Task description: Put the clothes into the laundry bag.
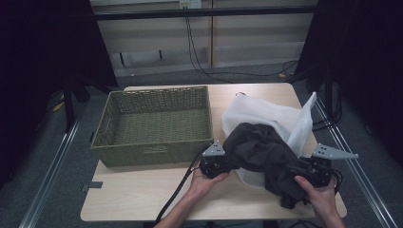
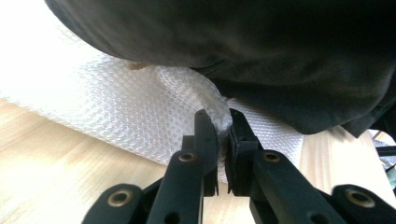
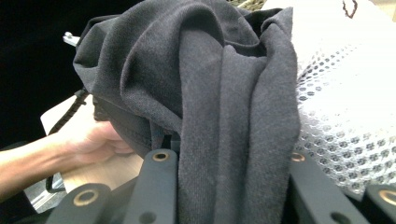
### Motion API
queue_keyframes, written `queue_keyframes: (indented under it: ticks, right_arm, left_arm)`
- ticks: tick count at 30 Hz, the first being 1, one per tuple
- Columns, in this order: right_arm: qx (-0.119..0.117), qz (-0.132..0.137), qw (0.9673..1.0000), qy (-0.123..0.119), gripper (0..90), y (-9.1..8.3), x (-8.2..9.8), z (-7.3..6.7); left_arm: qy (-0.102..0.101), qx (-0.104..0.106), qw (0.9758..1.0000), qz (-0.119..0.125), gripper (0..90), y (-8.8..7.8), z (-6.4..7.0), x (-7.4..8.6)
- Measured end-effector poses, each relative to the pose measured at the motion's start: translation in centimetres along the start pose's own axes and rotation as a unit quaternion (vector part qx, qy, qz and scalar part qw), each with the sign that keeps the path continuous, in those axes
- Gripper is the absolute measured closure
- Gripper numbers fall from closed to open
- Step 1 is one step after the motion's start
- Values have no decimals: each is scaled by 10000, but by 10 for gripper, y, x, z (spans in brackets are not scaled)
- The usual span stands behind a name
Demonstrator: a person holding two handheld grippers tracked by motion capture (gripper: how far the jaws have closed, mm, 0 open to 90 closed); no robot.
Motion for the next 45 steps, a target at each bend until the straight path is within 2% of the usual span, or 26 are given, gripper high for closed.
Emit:
queue_keyframes:
  ticks: [3, 6, 8, 9, 10, 12, 15, 17, 18, 19, 21, 22, 23, 24, 25, 27, 28, 29, 30, 32, 33, 35, 40, 45]
  right_arm:
    - [95, -46, 9999, -37, 701, 0, 2, 5]
    - [150, -136, 9997, -127, 701, 0, 4, 8]
    - [211, -237, 9993, -183, 700, 0, 6, 10]
    - [257, -304, 9989, -263, 700, 0, 7, 11]
    - [358, -435, 9976, -391, 700, 1, 10, 13]
    - [468, -589, 9961, -466, 699, 2, 14, 16]
    - [466, -731, 9953, -428, 700, 7, 24, 19]
    - [603, -987, 9915, -591, 701, 13, 33, 20]
    - [713, -1149, 9882, -721, 703, 18, 39, 22]
    - [786, -1198, 9866, -782, 704, 20, 41, 24]
    - [933, -1188, 9857, -744, 705, 22, 41, 29]
    - [1136, -1225, 9819, -887, 705, 24, 40, 32]
    - [1324, -1258, 9782, -993, 705, 25, 39, 35]
    - [1462, -1259, 9760, -1008, 705, 26, 39, 38]
    - [1502, -1230, 9769, -897, 705, 27, 39, 42]
    - [1659, -1241, 9733, -985, 703, 28, 39, 45]
    - [1651, -1205, 9734, -1036, 694, 29, 39, 44]
    - [1502, -1148, 9761, -1075, 670, 29, 39, 42]
    - [1334, -1112, 9799, -981, 640, 28, 39, 41]
    - [1124, -989, 9852, -835, 583, 23, 37, 37]
    - [1092, -973, 9857, -834, 550, 22, 35, 34]
    - [924, -866, 9888, -790, 454, 16, 31, 29]
    - [717, -636, 9921, -809, 244, 2, 14, 14]
    - [533, -524, 9932, -897, 134, -8, 0, 1]
  left_arm:
    - [-35, 84, 9999, 63, 865, -9, 4, -5]
    - [107, 115, 9999, 40, 867, -17, 9, -11]
    - [108, 148, 9998, 72, 868, -19, 13, -13]
    - [140, 167, 9998, 4, 869, -21, 14, -13]
    - [158, 165, 9997, -7, 870, -21, 15, -13]
    - [114, 221, 9997, 24, 871, -23, 19, -13]
    - [169, 258, 9995, -16, 872, -22, 23, -12]
    - [256, 298, 9992, -90, 874, -23, 27, -10]
    - [288, 322, 9990, -89, 875, -23, 29, -8]
    - [365, 319, 9987, -127, 875, -24, 30, -8]
    - [340, 380, 9987, -50, 877, -27, 33, -8]
    - [421, 374, 9984, -90, 878, -30, 34, -8]
    - [373, 411, 9985, -19, 879, -30, 37, -7]
    - [430, 443, 9981, -32, 879, -31, 39, -6]
    - [459, 401, 9981, -84, 879, -33, 39, -5]
    - [411, 395, 9984, -42, 879, -34, 39, -2]
    - [338, 391, 9987, -24, 878, -34, 36, 0]
    - [317, 366, 9988, -35, 877, -33, 34, 2]
    - [368, 295, 9989, -75, 875, -33, 32, 4]
    - [278, 290, 9992, -48, 873, -32, 30, 6]
    - [223, 293, 9993, -35, 872, -32, 27, 6]
    - [163, 255, 9995, -25, 871, -32, 25, 6]
    - [245, 229, 9994, -73, 869, -34, 21, 5]
    - [200, 184, 9996, -65, 868, -36, 18, 5]
Point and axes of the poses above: each handheld gripper's, and its own axes: y roughly forward along the jaws, x roughly out of its underside, z roughly to its right, the point moved 5 cm from there along y, roughly forward along the jaws, and after that the axes turned 10 degrees about z, right-handed, at the moved point
